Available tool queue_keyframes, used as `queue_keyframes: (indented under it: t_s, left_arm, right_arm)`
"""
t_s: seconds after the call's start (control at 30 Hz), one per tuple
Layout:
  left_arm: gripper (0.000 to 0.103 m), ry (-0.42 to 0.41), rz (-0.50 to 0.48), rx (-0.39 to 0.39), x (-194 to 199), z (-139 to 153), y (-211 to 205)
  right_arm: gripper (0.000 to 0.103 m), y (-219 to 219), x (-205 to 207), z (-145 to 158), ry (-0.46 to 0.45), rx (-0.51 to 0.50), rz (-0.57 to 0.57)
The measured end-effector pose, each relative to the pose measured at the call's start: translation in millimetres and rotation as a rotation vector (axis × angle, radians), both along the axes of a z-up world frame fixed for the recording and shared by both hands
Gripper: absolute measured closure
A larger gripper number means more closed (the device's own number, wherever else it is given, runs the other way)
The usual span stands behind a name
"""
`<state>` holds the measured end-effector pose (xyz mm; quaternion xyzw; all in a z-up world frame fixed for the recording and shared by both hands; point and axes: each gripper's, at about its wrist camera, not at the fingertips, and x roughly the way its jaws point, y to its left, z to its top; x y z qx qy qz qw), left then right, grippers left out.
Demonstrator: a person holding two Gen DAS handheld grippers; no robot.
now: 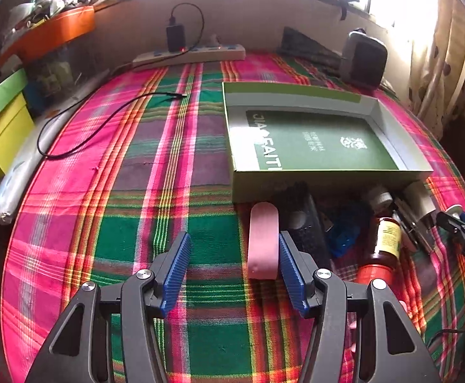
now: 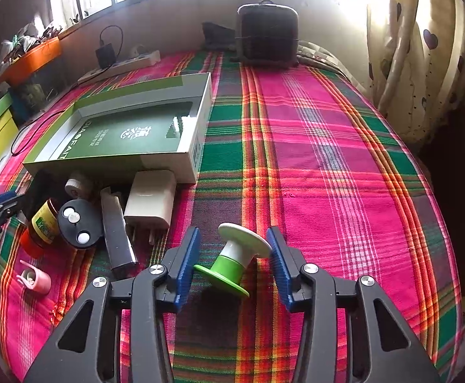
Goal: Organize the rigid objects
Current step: 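Grasp the green-and-white spool with the right gripper while the left gripper approaches the pink block, then close the left gripper on the pink block and lift it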
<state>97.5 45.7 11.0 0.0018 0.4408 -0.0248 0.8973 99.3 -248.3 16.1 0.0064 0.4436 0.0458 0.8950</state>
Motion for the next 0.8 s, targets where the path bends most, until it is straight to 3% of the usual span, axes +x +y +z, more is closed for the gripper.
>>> queue_keyframes:
  t_s: [0.3,0.53,0.8]
  left_arm:
    - [0.062,0.000,0.024,0.029,5.0,-3.1,1.8]
    - [0.085,-0.004,0.039,0.022,3.8,-2.4,6.2]
    - [0.086,-0.009,0.044,0.017,0.8,-2.2,6.8]
  right_arm:
    - [0.059,-1.6,-0.8,-0.1,-0.002,0.012,0.005]
    - [0.059,-1.9,-2.0,1.0,-0.006,0.013,0.010]
    - [0.059,-3.6,-5.4,3.7,-0.021,0.019,0.009]
